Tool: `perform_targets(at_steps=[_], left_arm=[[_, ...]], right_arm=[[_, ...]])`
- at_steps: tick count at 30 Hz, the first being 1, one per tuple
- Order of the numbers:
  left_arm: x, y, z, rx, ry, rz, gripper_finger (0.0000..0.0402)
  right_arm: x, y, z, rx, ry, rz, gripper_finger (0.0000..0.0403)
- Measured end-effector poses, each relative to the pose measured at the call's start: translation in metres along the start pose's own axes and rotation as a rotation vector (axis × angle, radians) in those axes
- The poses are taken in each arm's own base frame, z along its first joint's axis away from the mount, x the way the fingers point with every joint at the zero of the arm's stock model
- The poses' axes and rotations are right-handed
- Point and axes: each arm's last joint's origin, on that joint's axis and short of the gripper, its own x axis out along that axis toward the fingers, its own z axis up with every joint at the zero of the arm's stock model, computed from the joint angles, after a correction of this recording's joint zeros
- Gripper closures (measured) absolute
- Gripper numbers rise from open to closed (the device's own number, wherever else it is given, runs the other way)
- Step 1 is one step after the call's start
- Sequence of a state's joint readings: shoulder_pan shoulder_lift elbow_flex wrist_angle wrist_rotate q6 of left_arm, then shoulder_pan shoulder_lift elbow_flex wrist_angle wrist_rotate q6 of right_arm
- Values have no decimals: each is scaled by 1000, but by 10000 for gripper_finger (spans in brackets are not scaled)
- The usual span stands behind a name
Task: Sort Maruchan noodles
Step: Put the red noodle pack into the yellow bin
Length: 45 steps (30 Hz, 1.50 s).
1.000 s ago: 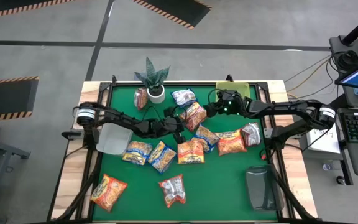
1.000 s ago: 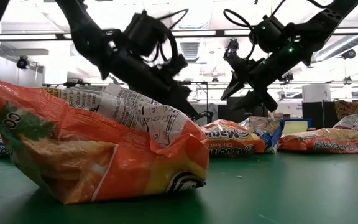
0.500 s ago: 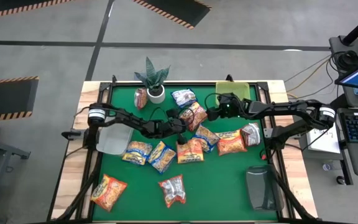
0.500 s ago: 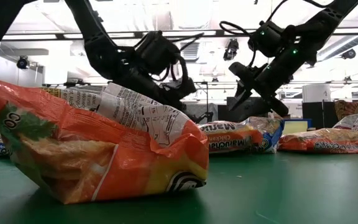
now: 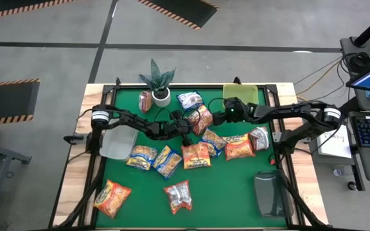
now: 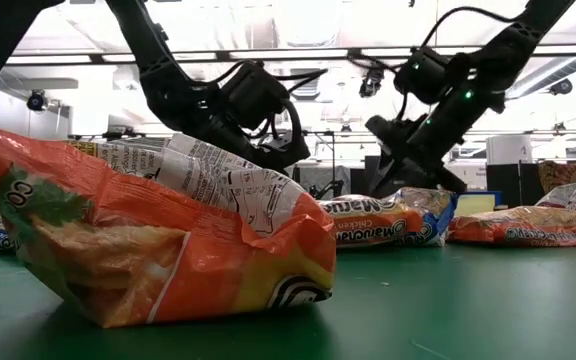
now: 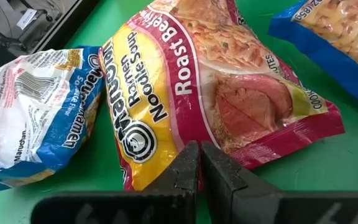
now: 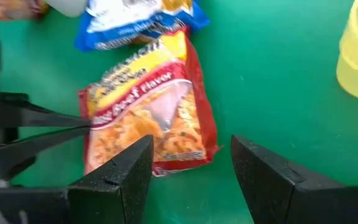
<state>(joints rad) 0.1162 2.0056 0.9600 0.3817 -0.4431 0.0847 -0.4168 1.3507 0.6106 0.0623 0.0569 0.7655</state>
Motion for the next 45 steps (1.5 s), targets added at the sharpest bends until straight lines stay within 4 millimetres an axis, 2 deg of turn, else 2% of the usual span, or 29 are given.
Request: perform_targets(at_steps=[12,19,25,29,38,45], left_arm=[[1,0,-1,-14,5,0,402],[1,0,-2,-14,6,1,401],[1,0,-2,-14,7,1,401],[1,0,-2,-14,7,1,401],[-4,1,3,-14,0,-2,401],[-27,12,17,8,27,-5,401]], right_arm=[[34,0,-5,-2,-11,88,199],[46,9,-4,-16,-9,280,199],[53,9,-7,-30,-8,294,206],[55,8,-8,-40,-10,295,244],[46,14,-3,-79,-34,331,382],[33,23,1,-132,-71,375,392]])
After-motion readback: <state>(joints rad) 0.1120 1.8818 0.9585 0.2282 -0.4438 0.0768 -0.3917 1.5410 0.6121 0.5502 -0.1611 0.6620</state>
